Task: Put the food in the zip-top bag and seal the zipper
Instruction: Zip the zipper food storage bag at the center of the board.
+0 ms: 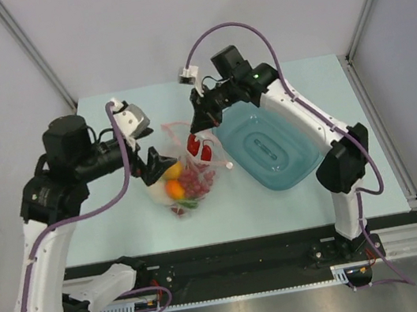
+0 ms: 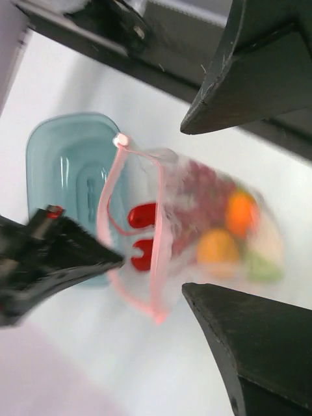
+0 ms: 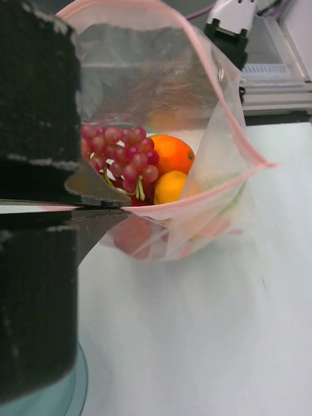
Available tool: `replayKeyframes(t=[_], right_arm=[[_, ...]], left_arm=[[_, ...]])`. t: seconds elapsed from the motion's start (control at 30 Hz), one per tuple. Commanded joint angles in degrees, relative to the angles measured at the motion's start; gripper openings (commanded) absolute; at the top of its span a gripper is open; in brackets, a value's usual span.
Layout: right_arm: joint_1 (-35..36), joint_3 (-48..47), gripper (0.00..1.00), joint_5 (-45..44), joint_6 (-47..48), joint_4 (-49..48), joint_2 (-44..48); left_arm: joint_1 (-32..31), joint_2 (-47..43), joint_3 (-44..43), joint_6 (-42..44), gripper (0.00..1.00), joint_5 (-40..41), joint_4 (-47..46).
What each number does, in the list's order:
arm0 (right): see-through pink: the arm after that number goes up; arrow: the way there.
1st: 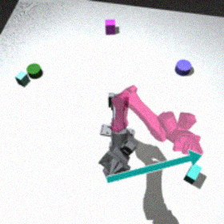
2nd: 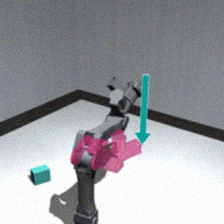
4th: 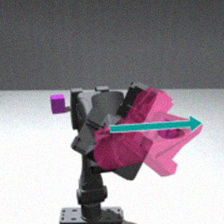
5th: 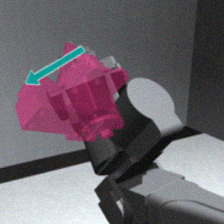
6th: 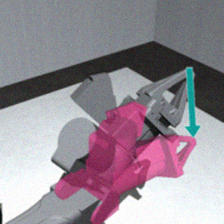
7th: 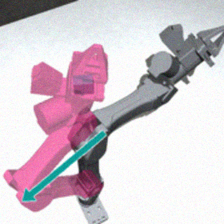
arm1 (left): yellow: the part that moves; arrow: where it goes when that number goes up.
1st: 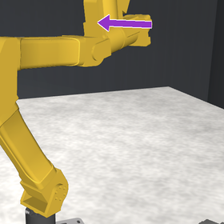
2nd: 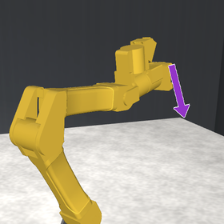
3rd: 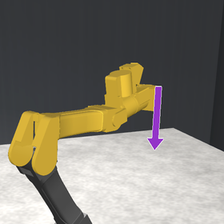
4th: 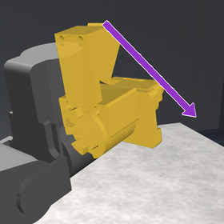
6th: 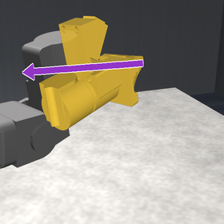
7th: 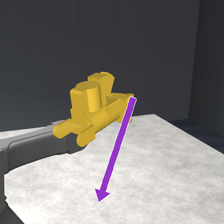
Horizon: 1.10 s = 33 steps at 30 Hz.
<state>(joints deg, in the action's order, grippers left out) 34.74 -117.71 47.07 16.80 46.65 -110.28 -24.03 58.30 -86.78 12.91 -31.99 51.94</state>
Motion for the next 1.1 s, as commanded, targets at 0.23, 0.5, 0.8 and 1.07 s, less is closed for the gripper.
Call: replayKeyframes(t=[0.23, 0.5, 0.8, 1.07], right_arm=[[4.02, -9.81, 0.0, 5.75, -0.09, 5.82, -5.38], [4.28, -14.65, 0.0, 9.62, -7.3, 4.15, -5.83], [6.39, -21.24, 0.0, 11.11, -9.49, 2.74, -9.24], [7.1, -21.53, 0.25, 11.38, -14.59, -6.3, -6.1]], left_arm=[[-9.35, -0.12, -0.06, 43.52, 0.99, 2.97, 10.83], [-14.55, 4.27, 2.67, 48.78, 0.91, 4.39, 5.8], [-15.52, 5.06, 6.01, 53.19, 0.33, 5.71, 9.67], [-14.99, -4.21, 11.42, 32.58, 0.0, 8.25, -8.49]])
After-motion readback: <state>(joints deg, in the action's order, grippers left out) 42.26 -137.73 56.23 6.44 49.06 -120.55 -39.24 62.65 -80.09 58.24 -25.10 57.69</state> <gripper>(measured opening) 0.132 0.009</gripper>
